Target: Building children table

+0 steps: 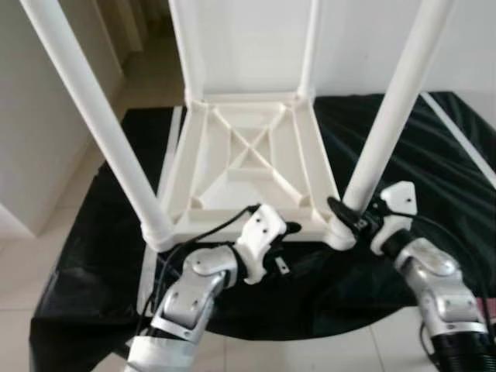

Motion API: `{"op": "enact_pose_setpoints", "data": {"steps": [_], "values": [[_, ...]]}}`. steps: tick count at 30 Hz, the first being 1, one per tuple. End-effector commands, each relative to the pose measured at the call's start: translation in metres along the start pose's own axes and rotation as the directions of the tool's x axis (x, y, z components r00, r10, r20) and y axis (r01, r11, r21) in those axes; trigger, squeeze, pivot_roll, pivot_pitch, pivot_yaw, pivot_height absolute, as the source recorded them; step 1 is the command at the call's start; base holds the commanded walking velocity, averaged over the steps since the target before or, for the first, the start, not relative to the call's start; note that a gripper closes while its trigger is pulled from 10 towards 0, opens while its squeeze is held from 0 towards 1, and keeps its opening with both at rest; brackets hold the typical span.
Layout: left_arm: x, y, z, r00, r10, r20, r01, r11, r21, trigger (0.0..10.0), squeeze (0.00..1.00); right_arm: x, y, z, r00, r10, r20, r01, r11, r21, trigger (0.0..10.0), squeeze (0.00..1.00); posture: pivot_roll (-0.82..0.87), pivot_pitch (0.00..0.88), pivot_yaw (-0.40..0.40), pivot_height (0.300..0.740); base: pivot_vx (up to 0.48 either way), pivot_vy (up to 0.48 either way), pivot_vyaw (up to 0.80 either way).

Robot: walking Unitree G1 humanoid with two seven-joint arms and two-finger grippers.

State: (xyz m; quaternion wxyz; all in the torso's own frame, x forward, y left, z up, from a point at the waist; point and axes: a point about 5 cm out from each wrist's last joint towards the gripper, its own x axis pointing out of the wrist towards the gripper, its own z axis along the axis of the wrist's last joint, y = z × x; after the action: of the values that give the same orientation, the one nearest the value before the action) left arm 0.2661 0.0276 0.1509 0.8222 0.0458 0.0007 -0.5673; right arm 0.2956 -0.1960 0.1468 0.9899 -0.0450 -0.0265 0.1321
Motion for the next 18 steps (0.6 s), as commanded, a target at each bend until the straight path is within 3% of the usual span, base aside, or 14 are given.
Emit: {"op": "enact_pose_setpoints", "data": {"steps": [1,3,5,7,9,10,12,14,15,18], "values": [[-0.001,0.009,-0.003,0.987,0.163,-0.014,-0.163,0.987,0.003,10.0,0.0,-0.005,-0.004,-0.02,0.992,-0.071,-0.108,0.072,0.997,0.0,10.0,0.0,-0.11,0.018,0.043,0.74,0.0,0.0,0.0],[0.0,0.008,-0.004,0.987,0.162,-0.017,-0.162,0.987,0.004,10.0,0.0,-0.007,-0.001,-0.024,0.984,-0.126,-0.125,0.129,0.992,0.014,10.0,0.0,-0.11,0.018,0.043,0.74,0.0,0.0,0.0],[0.002,0.008,-0.005,0.987,0.158,-0.022,-0.158,0.987,0.01,10.0,0.0,-0.011,0.008,-0.033,0.947,-0.279,-0.161,0.289,0.956,0.047,10.0,0.0,-0.11,0.016,0.053,0.74,0.0,0.0,0.0],[0.002,0.008,-0.005,0.987,0.158,-0.022,-0.158,0.987,0.01,10.0,0.0,-0.011,0.008,-0.033,0.947,-0.279,-0.161,0.289,0.956,0.047,10.0,0.0,-0.11,0.016,0.053,0.74,0.0,0.0,0.0],[0.003,0.011,-0.005,0.986,0.163,-0.023,-0.162,0.987,0.019,10.0,0.0,-0.019,0.013,-0.039,0.862,-0.472,-0.186,0.488,0.871,0.052,10.0,0.0,-0.12,0.013,0.058,0.74,0.0,0.0,0.0],[0.003,0.011,-0.005,0.986,0.163,-0.023,-0.162,0.987,0.019,10.0,0.0,-0.019,0.013,-0.039,0.862,-0.472,-0.186,0.488,0.871,0.052,10.0,0.0,-0.12,0.013,0.058,0.74,0.0,0.0,0.0],[0.006,0.016,-0.004,0.983,0.181,-0.024,-0.18,0.983,0.03,10.0,0.0,-0.022,0.026,-0.045,0.762,-0.6,-0.242,0.633,0.769,0.089,10.0,0.0,-0.12,0.009,0.064,0.74,0.0,0.0,0.0],[0.006,0.016,-0.004,0.983,0.181,-0.024,-0.18,0.983,0.03,10.0,0.0,-0.022,0.026,-0.045,0.762,-0.6,-0.242,0.633,0.769,0.089,10.0,0.0,-0.12,0.009,0.064,0.74,0.0,0.0,0.0],[0.007,0.017,-0.003,0.981,0.191,-0.014,-0.191,0.981,0.033,10.0,0.0,-0.016,0.035,-0.04,0.794,-0.569,-0.217,0.598,0.795,0.104,10.0,0.0,-0.13,0.006,0.068,0.74,0.0,0.0,0.0],[0.008,0.017,-0.002,0.981,0.194,-0.006,-0.194,0.98,0.042,10.0,0.0,-0.012,0.037,-0.037,0.822,-0.534,-0.197,0.561,0.818,0.126,10.0,0.0,-0.13,0.004,0.071,0.74,0.0,0.0,0.0]]}}
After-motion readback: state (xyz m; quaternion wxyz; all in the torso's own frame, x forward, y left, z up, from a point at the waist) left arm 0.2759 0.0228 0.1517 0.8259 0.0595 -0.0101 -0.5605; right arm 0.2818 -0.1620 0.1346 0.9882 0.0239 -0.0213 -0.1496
